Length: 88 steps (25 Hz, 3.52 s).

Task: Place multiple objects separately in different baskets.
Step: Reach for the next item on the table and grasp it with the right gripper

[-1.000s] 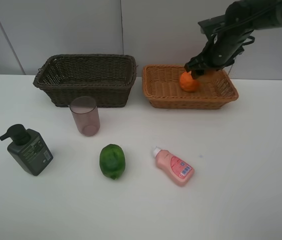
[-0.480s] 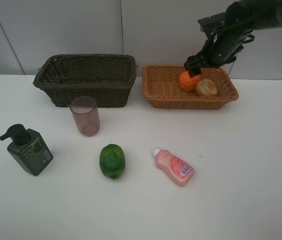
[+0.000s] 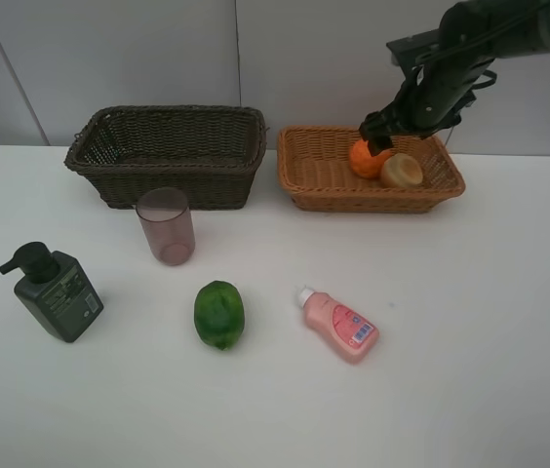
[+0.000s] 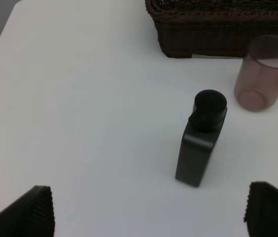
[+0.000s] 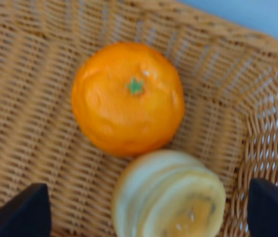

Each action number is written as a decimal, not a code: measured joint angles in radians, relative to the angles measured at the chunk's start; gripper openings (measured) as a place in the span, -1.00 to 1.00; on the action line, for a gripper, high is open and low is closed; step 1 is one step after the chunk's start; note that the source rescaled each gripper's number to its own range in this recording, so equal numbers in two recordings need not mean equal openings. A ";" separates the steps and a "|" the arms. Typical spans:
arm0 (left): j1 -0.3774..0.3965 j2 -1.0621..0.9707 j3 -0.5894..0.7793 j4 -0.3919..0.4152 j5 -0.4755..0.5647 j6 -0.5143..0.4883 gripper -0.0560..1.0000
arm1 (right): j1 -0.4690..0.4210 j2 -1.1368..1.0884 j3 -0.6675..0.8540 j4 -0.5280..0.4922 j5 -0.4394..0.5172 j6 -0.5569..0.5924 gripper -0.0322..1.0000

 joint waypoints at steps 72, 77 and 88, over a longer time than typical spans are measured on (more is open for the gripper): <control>0.000 0.000 0.000 0.000 0.000 0.000 1.00 | 0.407 -0.258 0.513 0.268 0.194 -0.094 0.33; 0.000 0.000 0.000 0.000 0.000 0.000 1.00 | 0.407 -0.257 0.519 0.268 0.165 -0.140 0.33; 0.000 0.000 0.000 0.000 0.000 0.000 1.00 | 0.407 -0.183 0.522 0.264 0.133 -0.159 0.33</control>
